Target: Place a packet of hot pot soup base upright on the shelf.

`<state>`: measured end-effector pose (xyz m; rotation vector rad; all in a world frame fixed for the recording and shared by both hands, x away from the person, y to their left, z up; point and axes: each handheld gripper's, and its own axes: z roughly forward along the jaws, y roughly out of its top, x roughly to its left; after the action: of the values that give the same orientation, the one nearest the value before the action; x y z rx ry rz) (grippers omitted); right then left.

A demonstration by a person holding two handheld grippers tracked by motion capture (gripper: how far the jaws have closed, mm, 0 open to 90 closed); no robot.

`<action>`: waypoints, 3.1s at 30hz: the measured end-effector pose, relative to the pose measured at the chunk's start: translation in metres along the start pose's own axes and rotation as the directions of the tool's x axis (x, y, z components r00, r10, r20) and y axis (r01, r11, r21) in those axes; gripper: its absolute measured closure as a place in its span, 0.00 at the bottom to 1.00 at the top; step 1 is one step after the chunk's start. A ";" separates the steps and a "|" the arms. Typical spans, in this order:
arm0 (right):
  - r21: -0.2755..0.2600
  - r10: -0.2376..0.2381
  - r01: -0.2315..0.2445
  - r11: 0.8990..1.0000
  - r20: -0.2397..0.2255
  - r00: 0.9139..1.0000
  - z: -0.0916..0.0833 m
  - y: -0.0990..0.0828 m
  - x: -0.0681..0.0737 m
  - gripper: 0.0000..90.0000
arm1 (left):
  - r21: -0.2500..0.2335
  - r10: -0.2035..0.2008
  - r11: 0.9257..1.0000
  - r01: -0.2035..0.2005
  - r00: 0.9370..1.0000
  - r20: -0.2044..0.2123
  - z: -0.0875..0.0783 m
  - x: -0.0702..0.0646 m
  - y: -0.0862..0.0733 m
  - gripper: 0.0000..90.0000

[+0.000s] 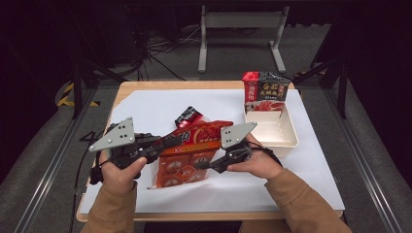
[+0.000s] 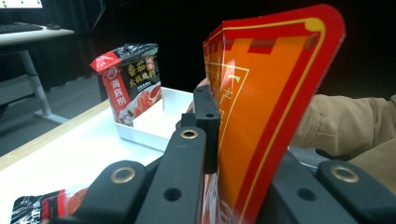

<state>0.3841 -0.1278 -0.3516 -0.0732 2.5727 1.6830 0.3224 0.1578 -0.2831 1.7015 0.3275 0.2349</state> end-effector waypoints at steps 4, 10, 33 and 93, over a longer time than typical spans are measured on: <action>0.017 -0.011 0.012 1.000 -0.027 1.000 -0.001 0.003 0.002 0.77 | 0.004 0.001 1.000 -0.001 1.000 -0.007 0.000 0.001 0.000 1.00; 0.053 0.016 -0.015 0.998 -0.001 1.000 -0.005 0.008 0.005 0.78 | 0.001 0.004 1.000 -0.004 1.000 -0.018 0.000 0.003 -0.002 1.00; 0.107 0.162 -0.171 0.979 0.090 0.983 -0.045 0.017 -0.003 0.78 | 0.034 -0.055 0.998 0.060 0.991 -0.122 -0.002 0.018 -0.009 0.49; 0.017 0.231 -0.273 0.962 0.482 0.845 -0.175 0.025 -0.053 0.78 | 0.178 -0.155 0.957 0.230 0.921 -0.358 -0.007 0.080 -0.066 0.15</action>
<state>0.4301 -0.2778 -0.2545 0.6337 2.3364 1.4230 0.3897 0.2012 -0.3497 1.8272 0.8019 0.3588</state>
